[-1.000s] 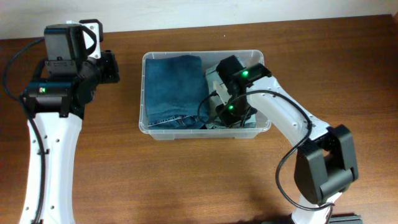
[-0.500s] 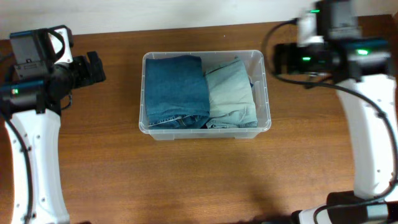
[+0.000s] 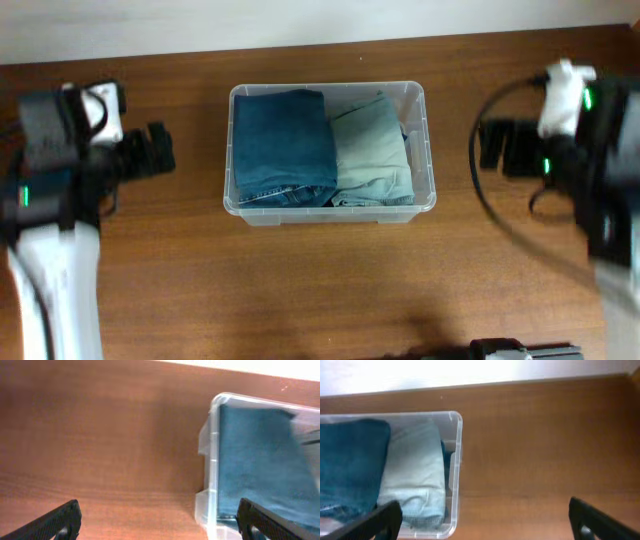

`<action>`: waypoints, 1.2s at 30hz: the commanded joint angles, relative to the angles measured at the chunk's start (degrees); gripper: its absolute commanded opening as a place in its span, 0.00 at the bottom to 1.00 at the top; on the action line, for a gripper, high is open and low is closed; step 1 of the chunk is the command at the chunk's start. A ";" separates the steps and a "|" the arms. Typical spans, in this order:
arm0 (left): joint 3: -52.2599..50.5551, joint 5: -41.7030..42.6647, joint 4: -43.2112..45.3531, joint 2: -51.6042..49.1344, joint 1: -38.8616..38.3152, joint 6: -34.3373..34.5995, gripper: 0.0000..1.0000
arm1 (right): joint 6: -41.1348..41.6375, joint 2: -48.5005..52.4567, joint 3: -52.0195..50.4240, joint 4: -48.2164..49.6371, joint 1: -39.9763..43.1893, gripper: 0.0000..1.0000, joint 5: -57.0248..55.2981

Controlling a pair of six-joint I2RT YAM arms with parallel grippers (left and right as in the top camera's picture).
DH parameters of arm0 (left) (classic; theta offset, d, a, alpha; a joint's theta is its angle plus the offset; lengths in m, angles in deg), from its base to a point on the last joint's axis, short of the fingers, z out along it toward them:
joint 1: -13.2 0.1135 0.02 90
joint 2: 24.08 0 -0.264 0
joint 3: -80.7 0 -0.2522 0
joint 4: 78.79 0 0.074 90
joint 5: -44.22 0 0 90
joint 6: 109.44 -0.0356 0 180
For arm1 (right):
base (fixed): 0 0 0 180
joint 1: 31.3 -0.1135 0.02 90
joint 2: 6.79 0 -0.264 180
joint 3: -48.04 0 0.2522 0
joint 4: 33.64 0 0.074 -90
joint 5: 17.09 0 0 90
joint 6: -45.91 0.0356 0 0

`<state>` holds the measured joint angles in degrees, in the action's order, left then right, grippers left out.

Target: Pack container

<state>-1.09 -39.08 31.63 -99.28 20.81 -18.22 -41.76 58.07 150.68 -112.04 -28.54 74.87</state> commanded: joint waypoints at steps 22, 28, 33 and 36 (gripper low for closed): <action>-44.83 0.37 -6.88 56.81 -0.04 -1.05 0.99 | -0.13 -42.91 -45.18 -0.46 0.22 0.98 0.59; -44.83 0.37 -6.88 56.81 -0.04 -1.05 0.99 | -0.81 -48.65 -46.97 2.43 0.26 0.98 0.79; -44.83 0.37 -6.88 56.81 -0.04 -1.05 0.99 | -2.54 -63.19 -62.23 19.15 0.26 0.98 4.09; -44.83 0.37 -6.88 56.81 -0.04 -1.05 0.99 | -3.48 -64.28 -71.12 31.19 0.24 0.98 4.94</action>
<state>-45.92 -38.91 24.62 -42.82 20.72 -18.40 -43.70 -5.64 86.09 -86.93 -28.54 78.10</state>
